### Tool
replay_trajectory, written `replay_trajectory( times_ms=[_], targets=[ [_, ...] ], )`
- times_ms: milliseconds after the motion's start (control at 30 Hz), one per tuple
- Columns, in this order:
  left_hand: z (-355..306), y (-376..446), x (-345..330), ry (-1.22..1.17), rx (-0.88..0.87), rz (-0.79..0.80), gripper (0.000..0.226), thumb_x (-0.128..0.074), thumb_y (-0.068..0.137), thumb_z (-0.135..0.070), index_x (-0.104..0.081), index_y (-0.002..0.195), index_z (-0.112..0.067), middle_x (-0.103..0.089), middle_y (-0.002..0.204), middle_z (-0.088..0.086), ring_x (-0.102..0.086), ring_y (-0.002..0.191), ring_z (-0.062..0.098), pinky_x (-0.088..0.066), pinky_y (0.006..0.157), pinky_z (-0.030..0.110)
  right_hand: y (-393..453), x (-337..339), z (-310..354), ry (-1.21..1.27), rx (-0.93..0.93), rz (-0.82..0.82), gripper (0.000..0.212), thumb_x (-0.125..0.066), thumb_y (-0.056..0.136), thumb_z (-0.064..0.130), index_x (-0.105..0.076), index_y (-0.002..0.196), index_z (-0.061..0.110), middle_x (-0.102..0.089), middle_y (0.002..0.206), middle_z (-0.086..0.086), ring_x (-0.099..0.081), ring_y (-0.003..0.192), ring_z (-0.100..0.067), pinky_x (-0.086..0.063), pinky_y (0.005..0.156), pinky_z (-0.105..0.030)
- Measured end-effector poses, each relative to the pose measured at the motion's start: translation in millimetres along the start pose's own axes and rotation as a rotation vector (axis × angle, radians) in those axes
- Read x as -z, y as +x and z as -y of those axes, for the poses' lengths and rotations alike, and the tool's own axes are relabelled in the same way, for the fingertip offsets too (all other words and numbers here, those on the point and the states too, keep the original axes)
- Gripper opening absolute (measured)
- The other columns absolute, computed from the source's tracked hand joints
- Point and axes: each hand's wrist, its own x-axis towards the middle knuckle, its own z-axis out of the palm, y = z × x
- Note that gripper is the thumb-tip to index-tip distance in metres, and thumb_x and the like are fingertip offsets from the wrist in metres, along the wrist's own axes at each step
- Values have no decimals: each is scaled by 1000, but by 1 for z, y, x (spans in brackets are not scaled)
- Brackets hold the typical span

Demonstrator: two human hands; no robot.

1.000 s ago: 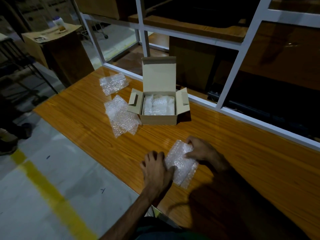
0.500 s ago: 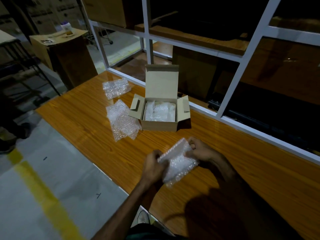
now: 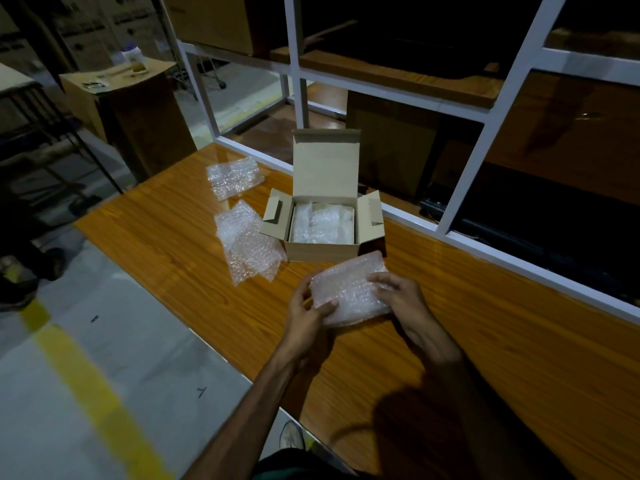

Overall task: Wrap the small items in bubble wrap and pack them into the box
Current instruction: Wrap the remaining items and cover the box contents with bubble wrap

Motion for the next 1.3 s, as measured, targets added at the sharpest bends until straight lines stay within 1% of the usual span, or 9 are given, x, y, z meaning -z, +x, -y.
replay_trajectory(
  times_ms=[133, 233, 400, 600, 800, 967, 1033, 1167, 1300],
  targets=[
    [-7, 5, 7, -47, -6, 42, 83, -64, 93, 12, -47, 155, -41, -50, 149, -8, -67, 123, 27, -63, 90, 48, 0, 3, 7, 69, 9, 89, 40, -66, 97, -1, -73, 126, 28, -56, 133, 14, -60, 117, -11, -61, 87, -32],
    [-15, 5, 10, -55, -37, 45, 84, -58, 94, 13, -45, 156, -42, -47, 148, -12, -71, 115, 25, -65, 86, 47, 2, 4, 10, 176, -21, 148, 49, -65, 95, -7, -73, 128, 28, -53, 143, 8, -61, 124, -22, -64, 91, -39],
    [-23, 10, 16, -4, -100, 80, 70, -52, 99, 12, -50, 154, -30, -48, 149, -17, -71, 108, 6, -63, 81, 29, 8, -1, 7, 236, -48, 111, 54, -65, 93, -12, -75, 125, 30, -47, 153, 3, -59, 130, -28, -64, 92, -43],
    [-25, 18, 23, 105, 10, 166, 46, -61, 98, 5, -73, 131, -25, -62, 145, -13, -65, 125, 15, -60, 98, 38, 5, -9, 8, 251, -59, 153, 55, -62, 96, -10, -76, 125, 34, -48, 154, 9, -55, 137, -26, -58, 103, -54],
    [-20, 29, 34, 324, -36, 159, 57, -78, 86, 4, -72, 130, -30, -62, 143, -17, -58, 130, 0, -59, 97, 31, 1, -13, 12, 37, 2, 201, 52, -68, 95, -2, -75, 127, 38, -55, 150, 16, -51, 143, -23, -52, 111, -57],
    [-27, 36, 45, 368, -100, 104, 62, -79, 81, 10, -68, 134, -21, -61, 143, -8, -62, 127, 14, -63, 91, 35, -6, -17, 25, -79, 40, 177, 61, -76, 90, -2, -64, 143, 25, -54, 144, 5, -61, 114, -11, -62, 81, -24],
    [-28, 39, 47, 431, -127, 93, 61, -78, 81, 11, -67, 134, -17, -62, 139, -10, -61, 129, 14, -62, 93, 32, -6, -20, 27, -168, 73, 160, 62, -78, 89, 0, -63, 144, 24, -53, 142, 7, -59, 114, -9, -61, 83, -24],
    [-22, 49, 54, 613, -293, 14, 39, -82, 84, 2, -73, 120, -13, -65, 122, -15, -65, 118, 6, -63, 93, 35, -2, -29, 28, -356, 106, 95, 50, -78, 91, 8, -67, 136, 26, -52, 134, 14, -52, 123, -11, -55, 99, -32],
    [-16, 56, 57, 835, -521, -78, 14, -77, 91, -10, -79, 105, -9, -60, 101, 1, -61, 96, 20, -58, 76, 40, 7, -32, 28, -576, 202, 19, 25, -77, 93, 19, -72, 115, 32, -54, 121, 11, -55, 114, -11, -52, 91, -26]
  ],
)
